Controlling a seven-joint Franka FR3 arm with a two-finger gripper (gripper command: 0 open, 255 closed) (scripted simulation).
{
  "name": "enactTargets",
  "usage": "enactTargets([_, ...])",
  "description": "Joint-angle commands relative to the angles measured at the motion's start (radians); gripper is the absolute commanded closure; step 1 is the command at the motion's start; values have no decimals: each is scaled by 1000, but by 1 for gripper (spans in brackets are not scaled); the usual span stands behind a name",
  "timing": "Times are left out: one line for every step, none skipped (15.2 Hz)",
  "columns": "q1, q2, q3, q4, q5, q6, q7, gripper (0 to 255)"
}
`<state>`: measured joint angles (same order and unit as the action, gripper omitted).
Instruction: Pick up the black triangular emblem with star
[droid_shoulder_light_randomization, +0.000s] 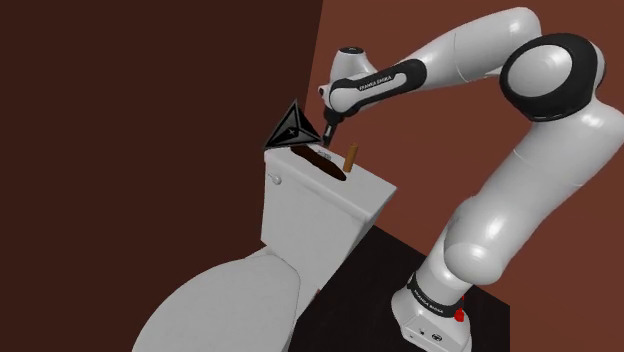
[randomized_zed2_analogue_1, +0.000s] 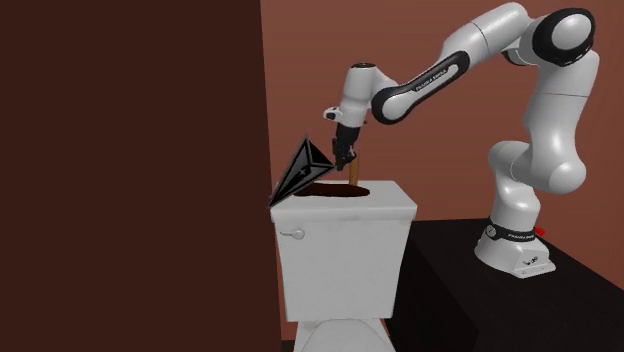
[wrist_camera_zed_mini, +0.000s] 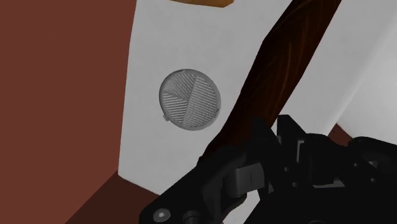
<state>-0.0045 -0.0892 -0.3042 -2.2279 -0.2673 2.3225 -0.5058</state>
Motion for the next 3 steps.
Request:
enactTargets([1, -8, 2, 22, 4, -29, -5, 255])
enactTargets([2, -9, 2, 23, 4, -31, -5, 255])
enactTargets([2, -9, 2, 23, 4, -31, -5, 255])
